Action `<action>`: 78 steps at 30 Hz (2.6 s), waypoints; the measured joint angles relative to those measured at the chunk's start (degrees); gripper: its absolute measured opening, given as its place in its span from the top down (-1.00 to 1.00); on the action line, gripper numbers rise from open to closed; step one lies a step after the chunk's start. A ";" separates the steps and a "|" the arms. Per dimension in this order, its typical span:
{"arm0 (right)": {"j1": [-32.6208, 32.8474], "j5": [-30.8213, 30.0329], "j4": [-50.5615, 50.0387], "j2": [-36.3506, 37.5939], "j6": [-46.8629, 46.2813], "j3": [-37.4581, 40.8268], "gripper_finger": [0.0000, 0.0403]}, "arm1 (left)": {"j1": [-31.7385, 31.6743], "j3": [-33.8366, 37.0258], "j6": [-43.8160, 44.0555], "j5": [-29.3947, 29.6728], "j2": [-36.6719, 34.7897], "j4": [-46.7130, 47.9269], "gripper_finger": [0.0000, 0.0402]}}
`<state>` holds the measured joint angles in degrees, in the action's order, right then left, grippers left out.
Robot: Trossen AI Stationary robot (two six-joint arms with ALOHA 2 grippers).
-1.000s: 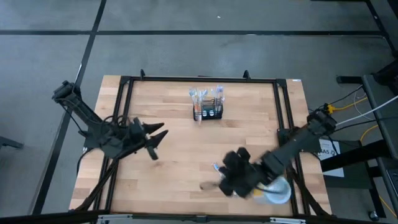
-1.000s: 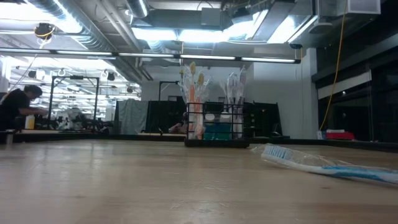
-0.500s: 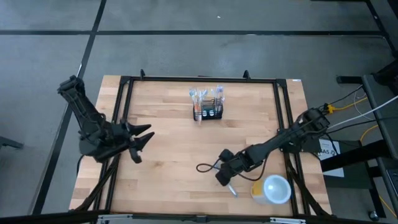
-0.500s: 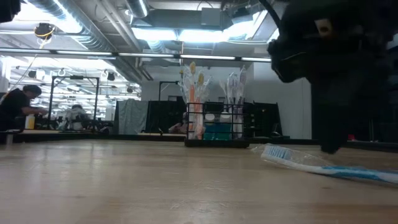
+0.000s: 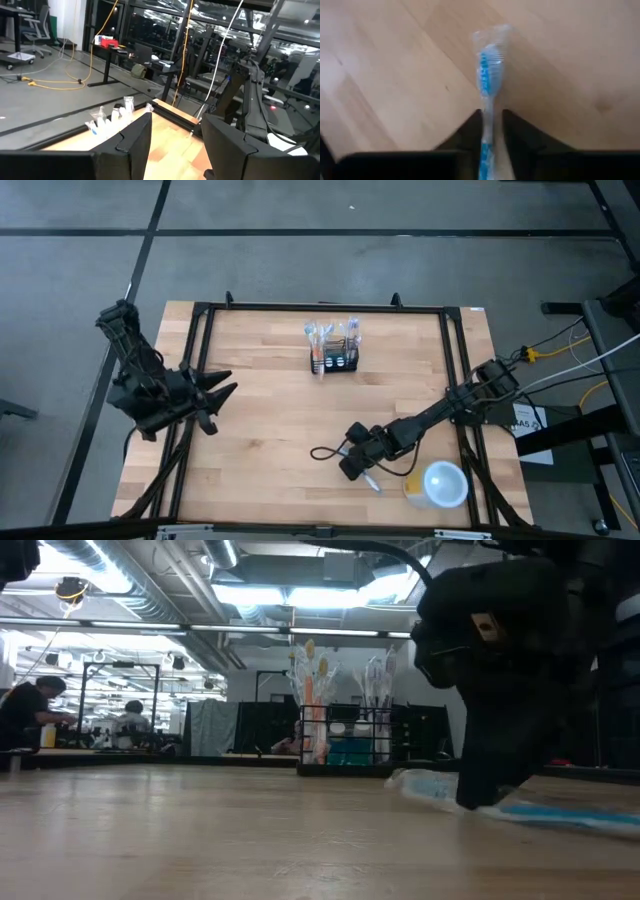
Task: Pick & Place toothbrushing station
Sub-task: Put the blue toothbrush into the left section of the mesh organizer
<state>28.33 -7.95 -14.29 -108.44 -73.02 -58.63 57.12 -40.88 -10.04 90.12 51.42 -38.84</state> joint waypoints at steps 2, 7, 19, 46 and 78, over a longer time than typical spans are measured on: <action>0.41 -2.48 0.32 0.18 0.89 0.15 0.84 | 0.33 0.00 -1.56 -0.01 0.00 -1.63 0.17; 0.85 -12.95 0.77 2.43 0.24 0.23 0.98 | 0.63 0.00 -2.34 -0.01 0.02 -2.14 0.27; -5.91 -52.48 2.39 17.28 12.65 -1.79 0.99 | 0.53 0.00 -2.66 -0.04 0.09 -1.70 0.48; -17.45 -12.36 32.88 19.34 48.78 -7.34 1.00 | -19.45 4.06 24.52 -23.62 5.23 3.67 0.17; -12.58 -15.60 33.84 16.46 47.32 -8.87 1.00 | -34.32 -11.47 34.36 -46.86 14.09 26.52 0.42</action>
<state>15.75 -23.55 19.55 -91.98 -25.69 -67.51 22.80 -52.36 24.32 43.26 65.51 -12.31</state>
